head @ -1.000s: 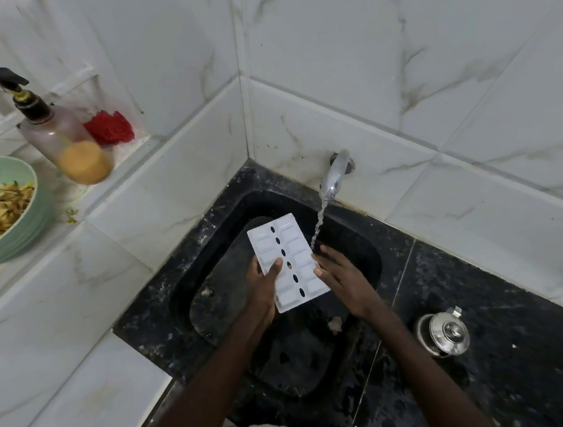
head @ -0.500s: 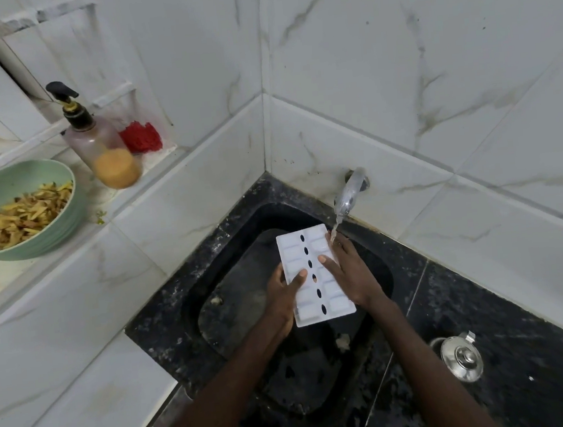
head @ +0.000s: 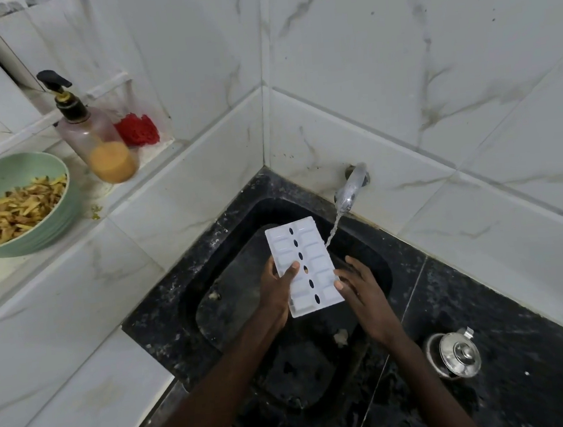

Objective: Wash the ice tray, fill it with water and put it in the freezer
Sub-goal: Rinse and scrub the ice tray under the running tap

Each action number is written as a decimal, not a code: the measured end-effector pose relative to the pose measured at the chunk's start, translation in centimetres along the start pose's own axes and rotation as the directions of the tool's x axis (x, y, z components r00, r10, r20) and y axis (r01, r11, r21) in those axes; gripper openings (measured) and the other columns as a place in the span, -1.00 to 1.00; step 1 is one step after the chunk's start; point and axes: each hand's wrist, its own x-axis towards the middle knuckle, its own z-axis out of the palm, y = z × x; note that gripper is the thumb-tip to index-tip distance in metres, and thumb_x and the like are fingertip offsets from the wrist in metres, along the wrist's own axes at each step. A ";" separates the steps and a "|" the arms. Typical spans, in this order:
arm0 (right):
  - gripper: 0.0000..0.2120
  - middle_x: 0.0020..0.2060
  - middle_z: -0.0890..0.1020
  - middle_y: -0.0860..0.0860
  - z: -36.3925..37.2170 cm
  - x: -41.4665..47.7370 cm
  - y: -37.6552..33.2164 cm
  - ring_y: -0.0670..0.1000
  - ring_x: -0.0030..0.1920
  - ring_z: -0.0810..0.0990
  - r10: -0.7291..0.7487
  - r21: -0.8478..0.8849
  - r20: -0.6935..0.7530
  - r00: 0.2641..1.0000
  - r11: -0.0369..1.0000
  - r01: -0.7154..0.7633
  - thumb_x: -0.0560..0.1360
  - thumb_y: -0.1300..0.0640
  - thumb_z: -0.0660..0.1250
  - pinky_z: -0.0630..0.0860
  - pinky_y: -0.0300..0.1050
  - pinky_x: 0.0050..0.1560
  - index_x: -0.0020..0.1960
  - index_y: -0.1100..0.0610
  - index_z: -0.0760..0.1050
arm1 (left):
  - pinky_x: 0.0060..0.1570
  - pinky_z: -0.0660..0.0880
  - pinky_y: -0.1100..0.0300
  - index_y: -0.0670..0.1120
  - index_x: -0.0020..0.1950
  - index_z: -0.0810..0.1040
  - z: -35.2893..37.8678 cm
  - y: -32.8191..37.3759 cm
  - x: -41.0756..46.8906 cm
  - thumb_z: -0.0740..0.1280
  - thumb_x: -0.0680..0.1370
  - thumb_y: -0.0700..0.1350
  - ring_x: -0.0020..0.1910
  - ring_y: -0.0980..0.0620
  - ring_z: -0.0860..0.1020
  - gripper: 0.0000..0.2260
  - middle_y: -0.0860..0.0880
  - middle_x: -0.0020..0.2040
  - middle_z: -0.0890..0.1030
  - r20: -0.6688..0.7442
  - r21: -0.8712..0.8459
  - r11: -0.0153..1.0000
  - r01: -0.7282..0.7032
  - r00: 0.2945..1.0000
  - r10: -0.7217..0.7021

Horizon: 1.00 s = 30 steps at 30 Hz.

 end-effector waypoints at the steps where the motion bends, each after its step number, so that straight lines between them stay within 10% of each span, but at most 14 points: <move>1: -0.56 0.61 0.20 -0.13 -0.2 0.7 -0.1 -0.17 0.52 0.30 0.004 -0.004 -0.008 1.000 1.000 -0.004 0.67 -0.26 0.19 0.34 0.03 0.50 0.42 -0.06 0.52 | 0.16 0.60 -0.33 -0.06 0.37 0.53 0.1 -0.2 0.0 0.56 0.49 -0.11 0.15 -0.22 0.69 -0.52 -0.13 0.21 0.71 0.006 0.014 1.000 -0.003 1.000 0.003; 17: -0.47 0.49 0.26 0.11 -1.9 10.6 -2.2 0.18 0.40 0.44 -0.077 -0.309 -0.036 0.996 0.949 0.062 0.65 -0.10 0.31 0.48 0.10 0.33 0.50 0.14 0.31 | 0.07 0.68 -0.03 -0.08 0.37 0.53 2.4 -1.6 -2.0 0.49 0.56 -0.22 0.10 -0.07 0.72 -0.61 -0.07 0.19 0.72 0.095 0.162 0.985 -0.052 0.995 0.037; 30: -0.73 0.28 0.46 0.05 0.4 10.5 -3.7 0.02 0.08 0.59 -0.045 -0.300 -0.186 0.981 0.954 -0.013 0.68 0.10 0.24 0.63 -0.05 0.04 0.33 0.16 0.45 | 0.16 0.65 -0.06 -0.07 0.43 0.50 3.2 -1.5 -2.2 0.44 0.62 -0.14 0.19 -0.11 0.69 -0.62 -0.06 0.23 0.70 0.149 0.248 0.963 -0.104 0.987 0.068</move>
